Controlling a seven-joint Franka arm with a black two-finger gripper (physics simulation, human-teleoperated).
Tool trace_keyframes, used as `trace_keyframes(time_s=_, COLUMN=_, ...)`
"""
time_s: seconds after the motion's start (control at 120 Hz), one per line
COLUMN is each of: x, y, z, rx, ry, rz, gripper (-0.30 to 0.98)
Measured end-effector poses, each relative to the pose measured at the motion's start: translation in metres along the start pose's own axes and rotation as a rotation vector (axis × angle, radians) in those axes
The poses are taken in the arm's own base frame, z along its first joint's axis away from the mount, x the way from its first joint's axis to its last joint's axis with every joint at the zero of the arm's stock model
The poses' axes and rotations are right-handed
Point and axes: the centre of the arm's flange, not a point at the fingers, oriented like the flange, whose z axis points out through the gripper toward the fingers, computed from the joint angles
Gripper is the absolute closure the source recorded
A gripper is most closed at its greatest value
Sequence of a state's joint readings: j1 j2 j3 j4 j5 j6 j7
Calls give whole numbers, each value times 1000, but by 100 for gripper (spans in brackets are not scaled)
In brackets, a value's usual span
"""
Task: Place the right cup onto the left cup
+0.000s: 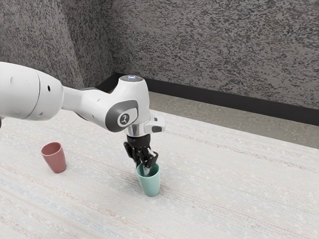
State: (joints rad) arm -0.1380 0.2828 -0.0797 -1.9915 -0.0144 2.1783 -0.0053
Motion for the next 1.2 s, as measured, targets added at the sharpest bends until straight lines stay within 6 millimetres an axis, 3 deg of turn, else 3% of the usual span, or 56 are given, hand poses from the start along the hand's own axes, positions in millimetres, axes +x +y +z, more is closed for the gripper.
trace_keyframes(time_s=0.183, x=0, y=0, z=0, rx=0, ry=4, rz=-4, gripper=71)
trace_keyframes(time_s=0.442, x=1, y=0, z=-4, rx=4, ry=12, rz=-9, gripper=77)
trace_keyframes(time_s=0.608, x=-3, y=-6, z=-51, rx=18, ry=79, rz=-17, gripper=78)
trace_keyframes(time_s=0.825, x=12, y=-23, z=-126, rx=33, ry=150, rz=-44, gripper=78)
trace_keyframes(time_s=0.908, x=14, y=-42, z=-145, rx=37, ry=152, rz=-70, gripper=78)
trace_keyframes(time_s=0.992, x=12, y=-77, z=-159, rx=39, ry=152, rz=-115, gripper=78)
trace_keyframes(time_s=1.117, x=2, y=-138, z=-165, rx=34, ry=137, rz=-189, gripper=79)
trace_keyframes(time_s=1.2, x=-6, y=-167, z=-165, rx=31, ry=125, rz=-217, gripper=79)
